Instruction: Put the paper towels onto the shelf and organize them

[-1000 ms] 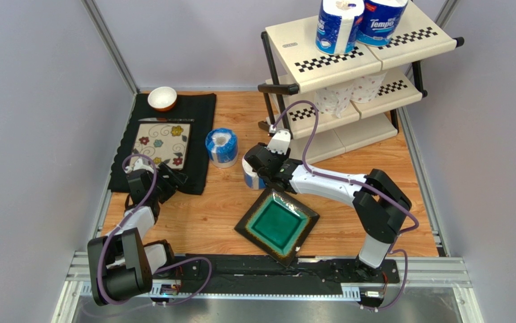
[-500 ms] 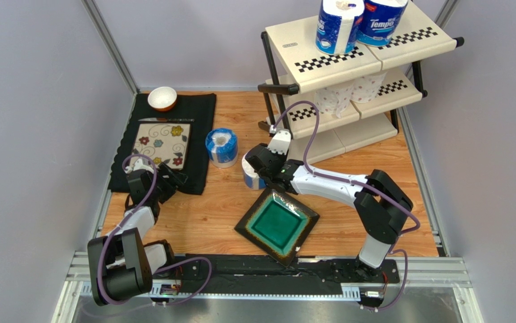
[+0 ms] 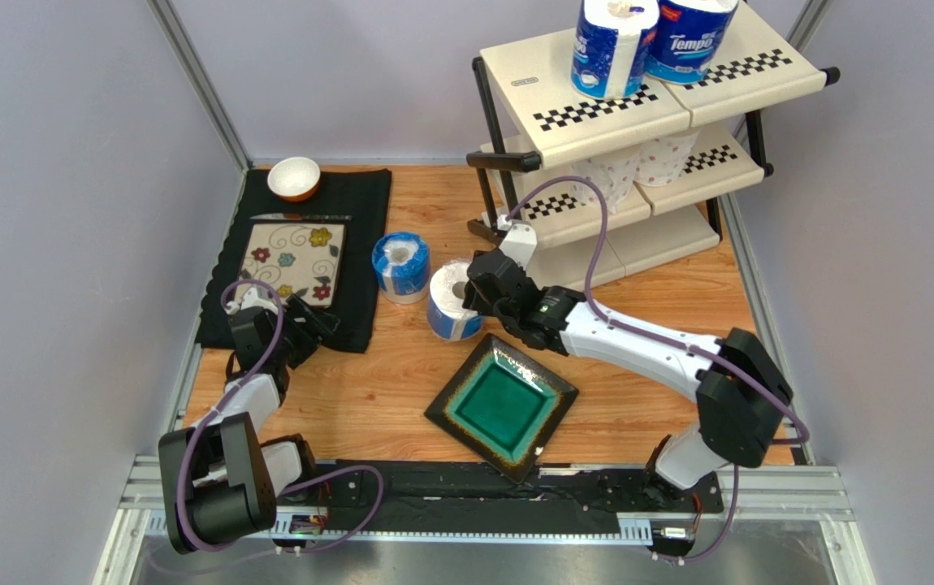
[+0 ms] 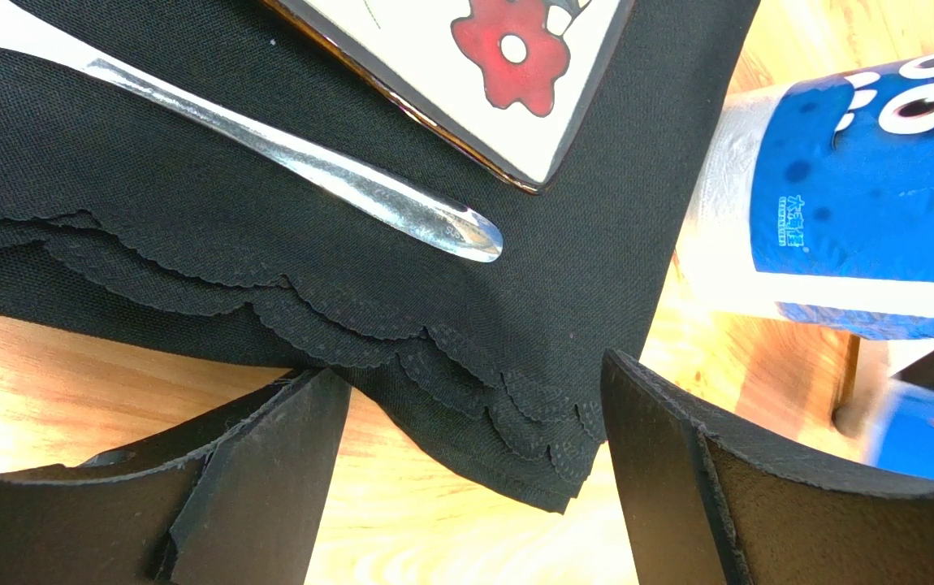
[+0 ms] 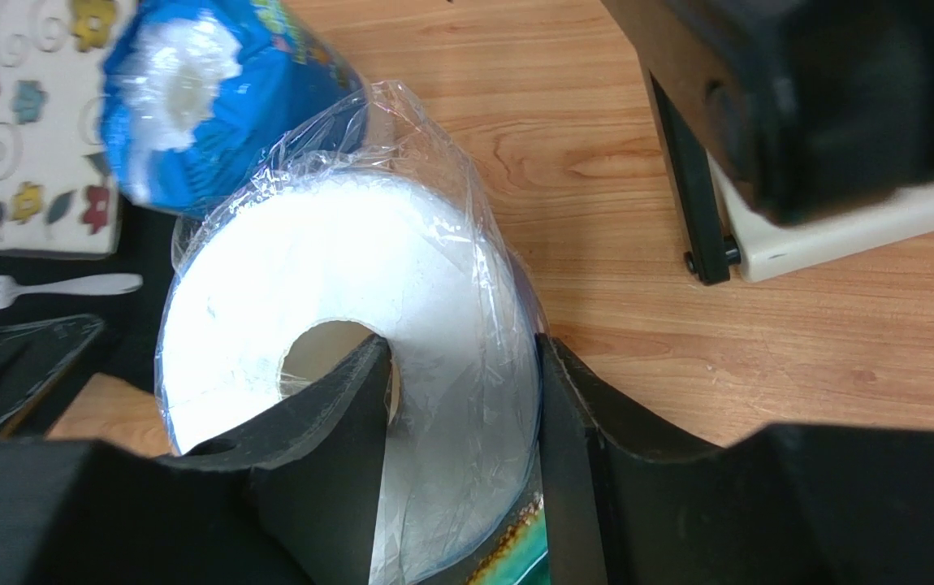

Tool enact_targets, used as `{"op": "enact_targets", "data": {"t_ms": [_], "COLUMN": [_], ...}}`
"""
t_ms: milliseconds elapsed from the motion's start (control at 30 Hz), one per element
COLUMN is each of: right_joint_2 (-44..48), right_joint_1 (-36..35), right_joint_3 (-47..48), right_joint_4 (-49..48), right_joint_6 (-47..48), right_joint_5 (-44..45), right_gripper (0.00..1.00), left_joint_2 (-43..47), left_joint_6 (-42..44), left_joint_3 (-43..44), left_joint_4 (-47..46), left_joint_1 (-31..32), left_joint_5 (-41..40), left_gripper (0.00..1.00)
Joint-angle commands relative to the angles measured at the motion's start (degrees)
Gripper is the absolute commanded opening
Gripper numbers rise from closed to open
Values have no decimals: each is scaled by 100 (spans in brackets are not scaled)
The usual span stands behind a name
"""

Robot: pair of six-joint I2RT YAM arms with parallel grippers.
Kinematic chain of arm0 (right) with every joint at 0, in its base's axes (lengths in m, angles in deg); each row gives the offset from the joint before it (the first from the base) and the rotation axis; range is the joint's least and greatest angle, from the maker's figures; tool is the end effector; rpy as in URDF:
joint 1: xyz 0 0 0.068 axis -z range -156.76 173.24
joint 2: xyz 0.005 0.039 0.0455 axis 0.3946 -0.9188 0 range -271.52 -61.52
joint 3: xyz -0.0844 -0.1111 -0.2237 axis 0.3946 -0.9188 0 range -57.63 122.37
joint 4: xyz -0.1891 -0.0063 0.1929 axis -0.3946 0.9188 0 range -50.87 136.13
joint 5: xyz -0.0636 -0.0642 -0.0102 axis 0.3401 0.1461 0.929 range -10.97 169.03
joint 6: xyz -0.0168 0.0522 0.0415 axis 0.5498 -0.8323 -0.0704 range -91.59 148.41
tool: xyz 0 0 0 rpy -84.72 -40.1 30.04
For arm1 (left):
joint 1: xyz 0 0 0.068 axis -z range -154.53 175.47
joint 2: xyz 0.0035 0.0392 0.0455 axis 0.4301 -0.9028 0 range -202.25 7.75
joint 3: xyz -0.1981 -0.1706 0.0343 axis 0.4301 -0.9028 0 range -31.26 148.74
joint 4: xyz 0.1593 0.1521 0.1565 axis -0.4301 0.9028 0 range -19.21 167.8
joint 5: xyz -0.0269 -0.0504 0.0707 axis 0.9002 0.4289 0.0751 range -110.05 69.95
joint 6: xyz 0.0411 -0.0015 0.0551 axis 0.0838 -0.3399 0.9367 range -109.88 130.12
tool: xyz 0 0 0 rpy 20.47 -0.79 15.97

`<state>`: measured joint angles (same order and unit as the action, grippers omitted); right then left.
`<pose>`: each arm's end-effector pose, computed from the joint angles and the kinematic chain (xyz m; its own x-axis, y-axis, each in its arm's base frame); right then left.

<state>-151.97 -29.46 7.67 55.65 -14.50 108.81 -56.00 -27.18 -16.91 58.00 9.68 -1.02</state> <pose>0.2456 0.2769 0.2329 -0.6122 0.1717 -0.7718 -0.0667 0.9614 0.2668 0.2167 0.0424 0.1124 -0.4532 -0.7235 -0.5207 -0.3521 0.6819 -0.6411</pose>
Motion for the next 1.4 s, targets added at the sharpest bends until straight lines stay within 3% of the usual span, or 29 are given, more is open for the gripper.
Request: {"op": "enact_targets", "data": {"t_ms": [0, 467, 733, 867, 1067, 1367], "right_joint_2": [844, 3586, 4509, 4546, 4239, 3369], "right_joint_1": [-55, -21, 1666, 2727, 4178, 5068], "right_joint_3": [-165, -1941, -2513, -2469, -2741, -2364], "right_joint_4": [-395, 1345, 1452, 1223, 310, -693], "right_joint_6": [134, -620, -499, -77, 125, 556], "right_joint_5": [-96, 1442, 951, 679, -472, -824], "right_gripper": [27, 28, 28, 28, 28, 29], "left_joint_2": [-121, -103, -121, -129, -138, -173], "left_joint_6": [-67, -76, -76, -85, -111, -120], "left_joint_3": [-222, -240, -240, -240, -248, -248], "left_joint_4": [638, 603, 585, 577, 550, 550], "left_joint_1": [-20, -21, -20, -20, -29, -21], "left_joint_5": [31, 66, 110, 128, 154, 172], "left_gripper": [85, 85, 85, 85, 85, 85]}}
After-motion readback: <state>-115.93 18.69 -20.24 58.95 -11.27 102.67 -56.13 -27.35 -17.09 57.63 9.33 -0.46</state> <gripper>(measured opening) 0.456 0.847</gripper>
